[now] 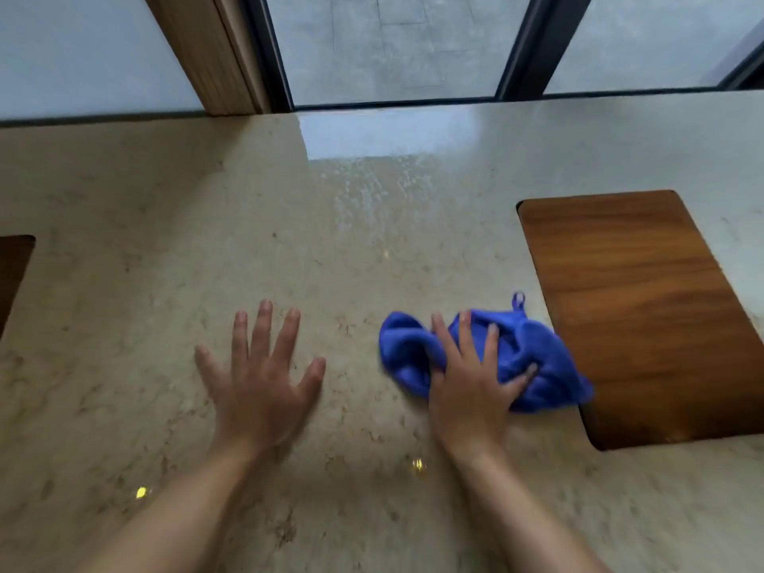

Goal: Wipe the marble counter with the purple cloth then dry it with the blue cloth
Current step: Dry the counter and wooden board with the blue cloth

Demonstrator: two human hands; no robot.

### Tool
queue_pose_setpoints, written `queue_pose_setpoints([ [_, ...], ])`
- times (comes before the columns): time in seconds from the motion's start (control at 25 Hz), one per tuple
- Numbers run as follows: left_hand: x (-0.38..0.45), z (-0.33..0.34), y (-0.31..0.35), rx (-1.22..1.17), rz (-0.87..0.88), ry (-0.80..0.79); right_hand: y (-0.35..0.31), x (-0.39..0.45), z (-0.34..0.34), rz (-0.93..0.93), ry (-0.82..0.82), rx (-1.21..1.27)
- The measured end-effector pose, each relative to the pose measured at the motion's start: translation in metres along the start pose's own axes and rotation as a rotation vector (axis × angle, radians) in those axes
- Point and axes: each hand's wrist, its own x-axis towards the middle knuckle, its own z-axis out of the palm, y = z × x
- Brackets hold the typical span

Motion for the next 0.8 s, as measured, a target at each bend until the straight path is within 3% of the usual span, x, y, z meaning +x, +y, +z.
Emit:
queue_pose_setpoints([
  [0.36, -0.002, -0.001, 0.000, 0.045, 0.042, 0.046, -0.090, 0.307, -0.018, -0.171, -0.061, -0.059],
  [0.6, -0.001, -0.002, 0.000, 0.039, 0.005, 0.017, -0.147, 0.351, -0.038, -0.131, -0.087, 0.079],
  [0.8, -0.002, -0.004, -0.001, 0.032, -0.010, 0.011, -0.157, 0.307, -0.022, -0.604, -0.157, -0.023],
])
